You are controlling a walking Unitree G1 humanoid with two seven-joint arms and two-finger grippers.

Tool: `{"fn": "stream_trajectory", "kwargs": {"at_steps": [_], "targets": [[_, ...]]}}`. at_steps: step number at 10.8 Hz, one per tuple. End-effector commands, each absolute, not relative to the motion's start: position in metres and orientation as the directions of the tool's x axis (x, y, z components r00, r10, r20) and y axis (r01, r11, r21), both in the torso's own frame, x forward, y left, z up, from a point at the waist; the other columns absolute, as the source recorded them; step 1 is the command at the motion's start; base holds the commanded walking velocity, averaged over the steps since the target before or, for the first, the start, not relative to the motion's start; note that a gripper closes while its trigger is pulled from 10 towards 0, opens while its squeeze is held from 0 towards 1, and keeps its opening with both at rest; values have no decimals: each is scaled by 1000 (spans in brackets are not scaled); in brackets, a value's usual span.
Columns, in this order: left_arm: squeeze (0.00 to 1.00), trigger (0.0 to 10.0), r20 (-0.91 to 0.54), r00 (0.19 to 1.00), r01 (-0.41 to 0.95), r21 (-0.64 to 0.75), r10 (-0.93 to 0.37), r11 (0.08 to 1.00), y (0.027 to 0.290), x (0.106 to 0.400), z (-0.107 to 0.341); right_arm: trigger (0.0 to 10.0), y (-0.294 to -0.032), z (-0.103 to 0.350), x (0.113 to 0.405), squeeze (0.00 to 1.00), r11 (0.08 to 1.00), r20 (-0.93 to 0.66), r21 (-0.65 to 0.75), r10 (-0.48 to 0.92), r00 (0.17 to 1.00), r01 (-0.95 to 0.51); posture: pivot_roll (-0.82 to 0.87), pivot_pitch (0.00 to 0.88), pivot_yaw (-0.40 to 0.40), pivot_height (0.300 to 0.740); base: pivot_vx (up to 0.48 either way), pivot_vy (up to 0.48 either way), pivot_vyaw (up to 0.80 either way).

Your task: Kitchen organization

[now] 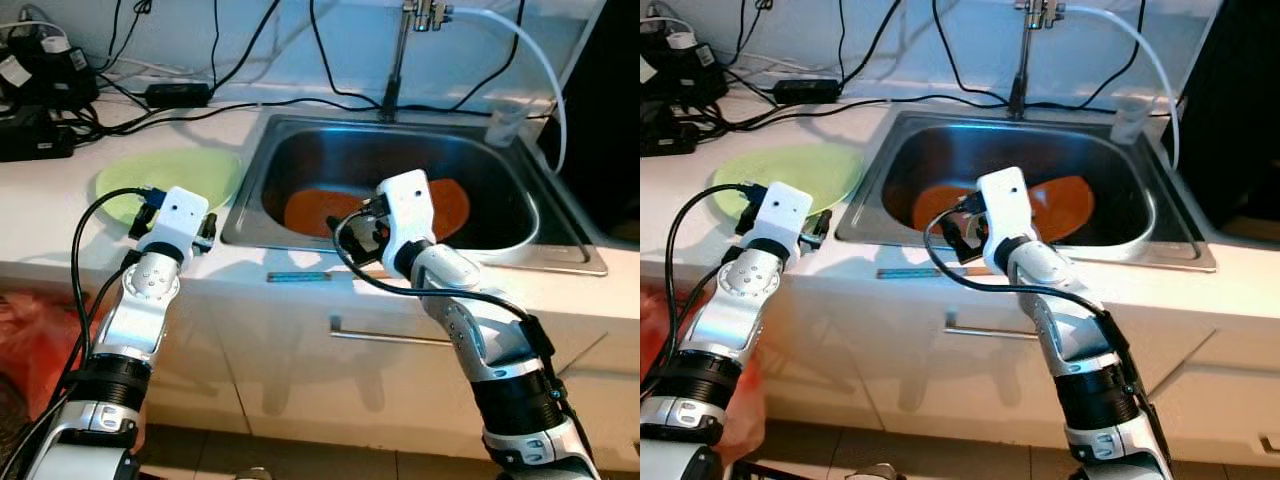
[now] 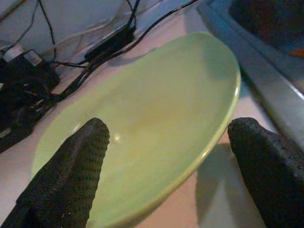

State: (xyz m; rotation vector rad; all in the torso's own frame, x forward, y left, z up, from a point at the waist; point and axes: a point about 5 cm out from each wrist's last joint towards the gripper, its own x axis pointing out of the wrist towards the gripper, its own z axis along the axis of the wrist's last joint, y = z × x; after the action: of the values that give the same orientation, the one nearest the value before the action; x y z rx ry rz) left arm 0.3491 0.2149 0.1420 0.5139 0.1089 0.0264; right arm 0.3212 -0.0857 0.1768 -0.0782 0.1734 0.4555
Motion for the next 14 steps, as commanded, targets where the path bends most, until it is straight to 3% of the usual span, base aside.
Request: {"fn": "stream_trajectory", "kwargs": {"at_steps": [1,5,14], "targets": [[0,10000,-69,997,0,487,39,874,212,354,153,10000,-86,185,322,0,897,-155,-38,430,890,-440,94,0,27,740,0,0,0],[0,10000,-86,995,-2,547,59,837,211,354,151,10000,-88,183,321,0,900,-161,-43,422,892,-433,88,0,25,740,0,0,0],[0,10000,-89,982,-74,625,165,778,238,340,141,10000,-88,176,310,0,885,-201,-40,448,871,-464,96,13,-22,740,0,0,0]]}}
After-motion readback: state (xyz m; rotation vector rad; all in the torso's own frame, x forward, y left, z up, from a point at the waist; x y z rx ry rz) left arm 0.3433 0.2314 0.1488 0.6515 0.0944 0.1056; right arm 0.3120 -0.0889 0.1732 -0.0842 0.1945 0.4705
